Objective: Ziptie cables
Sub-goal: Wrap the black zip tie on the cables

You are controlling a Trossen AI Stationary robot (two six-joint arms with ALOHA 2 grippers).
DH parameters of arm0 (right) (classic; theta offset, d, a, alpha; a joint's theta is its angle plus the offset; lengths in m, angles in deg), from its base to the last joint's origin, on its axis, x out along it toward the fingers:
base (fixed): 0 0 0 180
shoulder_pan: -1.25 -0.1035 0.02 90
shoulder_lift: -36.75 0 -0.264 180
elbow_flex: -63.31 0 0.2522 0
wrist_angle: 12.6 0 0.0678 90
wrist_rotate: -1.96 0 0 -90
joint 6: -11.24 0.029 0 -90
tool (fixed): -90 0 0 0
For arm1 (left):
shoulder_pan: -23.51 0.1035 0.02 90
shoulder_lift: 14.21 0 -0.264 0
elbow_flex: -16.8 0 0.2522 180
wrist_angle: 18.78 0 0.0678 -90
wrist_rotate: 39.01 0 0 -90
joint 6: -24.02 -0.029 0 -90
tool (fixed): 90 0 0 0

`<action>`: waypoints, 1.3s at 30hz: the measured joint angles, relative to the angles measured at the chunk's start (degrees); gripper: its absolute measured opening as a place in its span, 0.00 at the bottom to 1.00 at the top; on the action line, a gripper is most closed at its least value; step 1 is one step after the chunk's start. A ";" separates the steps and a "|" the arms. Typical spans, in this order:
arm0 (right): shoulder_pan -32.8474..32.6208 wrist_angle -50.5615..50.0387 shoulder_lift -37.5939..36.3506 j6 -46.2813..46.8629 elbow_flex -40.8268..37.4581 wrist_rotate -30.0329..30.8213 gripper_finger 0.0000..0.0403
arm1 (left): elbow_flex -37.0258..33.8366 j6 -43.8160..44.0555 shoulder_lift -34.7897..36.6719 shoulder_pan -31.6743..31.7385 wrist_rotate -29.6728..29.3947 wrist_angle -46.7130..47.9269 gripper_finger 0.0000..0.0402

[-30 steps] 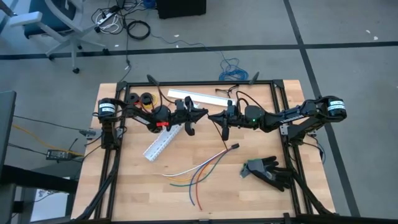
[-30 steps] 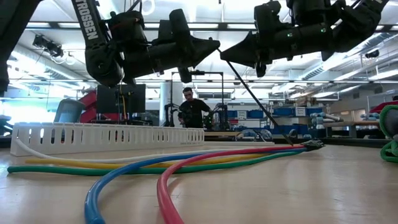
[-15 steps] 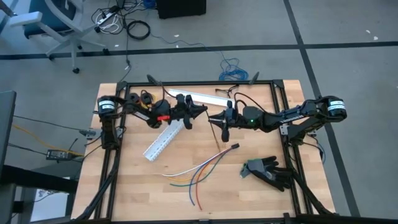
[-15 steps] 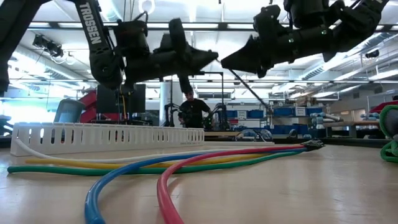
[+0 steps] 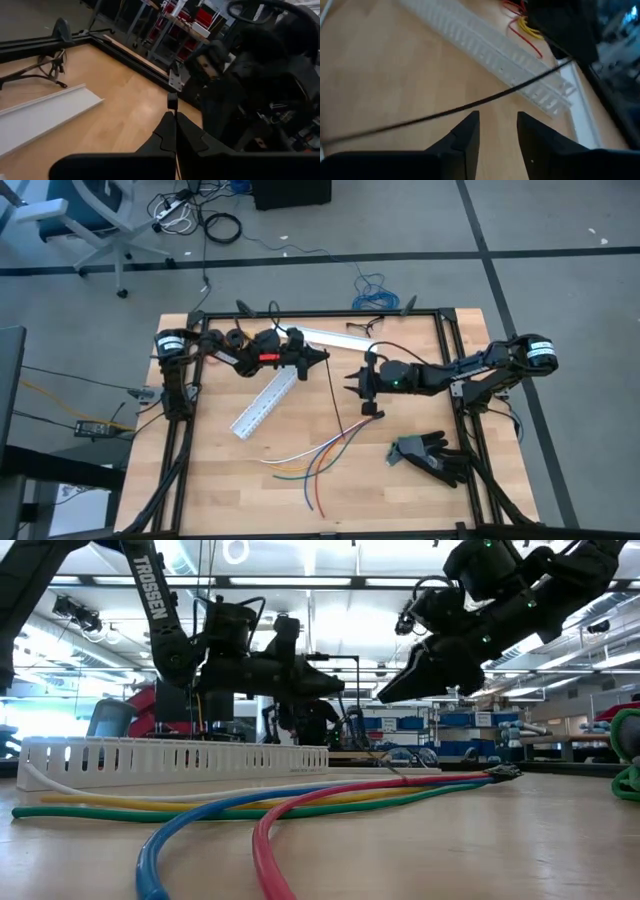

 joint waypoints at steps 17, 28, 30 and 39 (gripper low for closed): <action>-9.76 -6.24 17.49 -20.80 11.38 22.00 0.27 | 0.00 2.66 0.00 0.79 1.47 1.01 0.00; -17.53 -10.47 22.43 -24.92 15.06 27.10 0.27 | 0.00 4.32 0.00 0.81 4.85 1.26 0.00; -18.53 -10.47 22.47 -25.75 15.04 24.17 0.27 | 0.00 4.65 0.00 0.81 4.87 1.00 0.00; -19.61 -10.21 22.49 -31.81 15.04 16.97 0.27 | 0.01 6.25 0.00 0.03 4.62 0.58 0.00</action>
